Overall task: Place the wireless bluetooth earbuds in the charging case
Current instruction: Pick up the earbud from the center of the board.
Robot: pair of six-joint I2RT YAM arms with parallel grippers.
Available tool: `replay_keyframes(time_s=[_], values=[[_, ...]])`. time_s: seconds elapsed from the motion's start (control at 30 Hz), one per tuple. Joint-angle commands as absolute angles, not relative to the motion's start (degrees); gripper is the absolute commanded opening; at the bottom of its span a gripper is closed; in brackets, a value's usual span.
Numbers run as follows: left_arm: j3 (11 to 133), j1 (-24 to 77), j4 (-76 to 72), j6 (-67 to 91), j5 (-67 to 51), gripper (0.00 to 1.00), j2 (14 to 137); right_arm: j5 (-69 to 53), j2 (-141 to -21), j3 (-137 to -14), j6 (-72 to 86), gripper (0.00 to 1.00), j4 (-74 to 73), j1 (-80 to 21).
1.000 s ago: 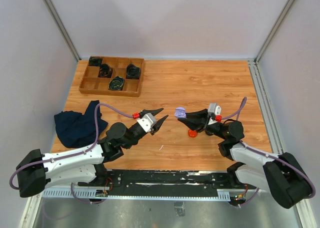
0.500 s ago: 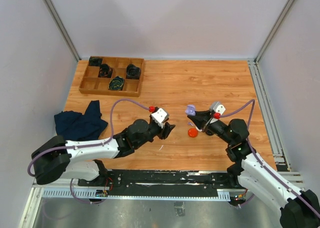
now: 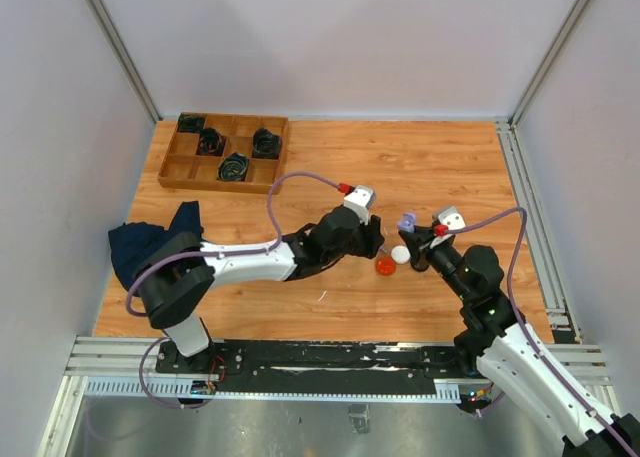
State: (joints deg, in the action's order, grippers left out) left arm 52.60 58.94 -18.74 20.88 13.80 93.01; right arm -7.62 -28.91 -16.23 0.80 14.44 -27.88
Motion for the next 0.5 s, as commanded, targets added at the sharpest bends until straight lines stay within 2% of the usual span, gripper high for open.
replay_keyframes(time_s=[0.0, 0.17, 0.27, 0.47], values=[[62.3, 58.6, -4.5, 34.2, 15.1, 0.56, 99.7, 1.3, -25.2, -16.9, -0.1, 0.01, 10.3, -28.9], [71.6, 58.6, 7.2, 42.2, 13.5, 0.54, 106.8, 4.8, -22.0, -16.7, -0.3, 0.01, 7.8, -28.8], [76.7, 58.6, 12.3, 45.7, 14.1, 0.49, 110.5, 5.5, -20.5, -16.7, -0.5, 0.01, 7.0, -28.9], [79.9, 57.3, 15.8, 52.0, 15.4, 0.41, 114.2, 6.1, -18.6, -16.4, -0.8, 0.01, 6.1, -28.9]])
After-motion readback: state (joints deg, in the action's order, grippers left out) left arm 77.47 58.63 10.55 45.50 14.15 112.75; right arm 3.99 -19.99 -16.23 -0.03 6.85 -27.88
